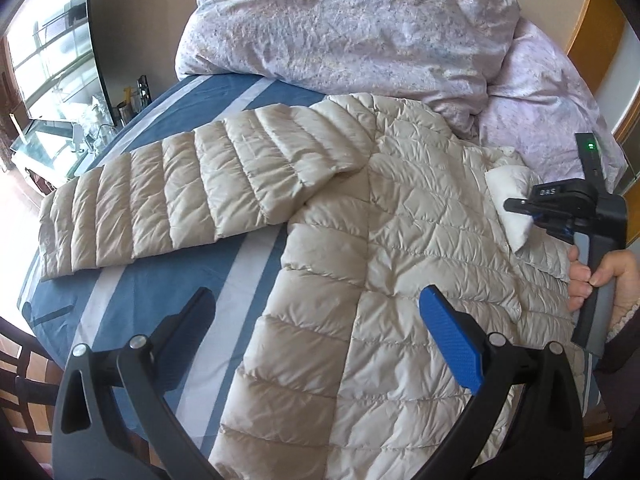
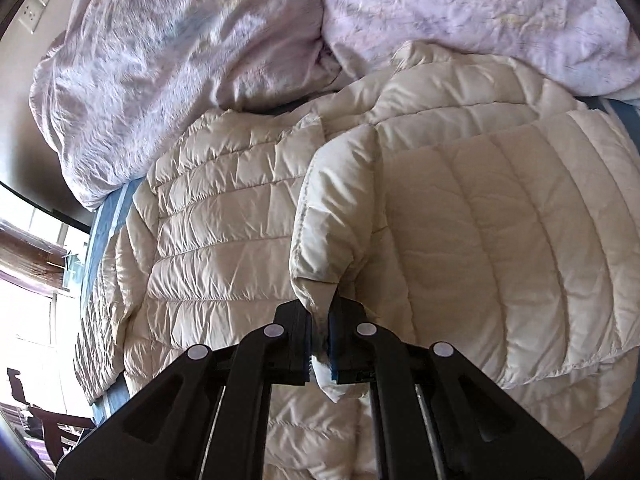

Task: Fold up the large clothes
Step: 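Lift the sleeve with the right tool and lay it across the jacket back, then open the right tool while the left tool grasps the other sleeve cuff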

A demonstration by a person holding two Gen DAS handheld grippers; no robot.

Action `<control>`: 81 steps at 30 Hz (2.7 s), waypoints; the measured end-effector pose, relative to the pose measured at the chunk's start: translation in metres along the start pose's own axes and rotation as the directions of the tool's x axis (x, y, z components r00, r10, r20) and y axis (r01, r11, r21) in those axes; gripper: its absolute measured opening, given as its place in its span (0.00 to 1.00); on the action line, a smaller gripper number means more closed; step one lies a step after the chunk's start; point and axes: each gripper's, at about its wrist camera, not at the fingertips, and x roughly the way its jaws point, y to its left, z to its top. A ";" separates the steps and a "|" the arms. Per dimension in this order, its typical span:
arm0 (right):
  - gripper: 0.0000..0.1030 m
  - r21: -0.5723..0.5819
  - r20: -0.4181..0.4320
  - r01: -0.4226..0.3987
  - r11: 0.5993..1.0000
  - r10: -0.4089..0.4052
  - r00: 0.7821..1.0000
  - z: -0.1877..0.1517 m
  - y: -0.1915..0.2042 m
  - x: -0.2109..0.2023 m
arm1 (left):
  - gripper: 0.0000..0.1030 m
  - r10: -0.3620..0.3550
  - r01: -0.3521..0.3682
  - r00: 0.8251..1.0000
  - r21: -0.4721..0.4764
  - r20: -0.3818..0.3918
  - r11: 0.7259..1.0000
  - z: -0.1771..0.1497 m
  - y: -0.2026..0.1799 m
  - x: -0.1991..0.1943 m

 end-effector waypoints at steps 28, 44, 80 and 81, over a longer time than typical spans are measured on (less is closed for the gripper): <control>0.54 -0.055 0.038 0.097 0.994 -0.095 0.995 0.013 0.000 -0.007 | 0.98 0.016 -0.016 1.000 -0.016 -0.009 1.000 0.006 0.012 0.010; 0.58 -0.167 0.081 0.285 0.944 -0.275 0.958 -0.014 0.030 0.040 | 0.98 0.120 -0.119 0.993 -0.160 -0.005 0.980 0.015 0.088 0.008; 0.59 -0.207 0.086 0.276 0.939 -0.263 0.961 -0.015 0.030 0.039 | 0.54 0.214 -0.229 0.973 -0.523 -0.090 0.821 0.025 0.294 0.042; 0.59 -0.208 0.086 0.275 0.939 -0.263 0.961 -0.015 0.030 0.039 | 0.52 0.214 -0.227 0.973 -0.528 -0.086 0.819 0.024 0.294 0.042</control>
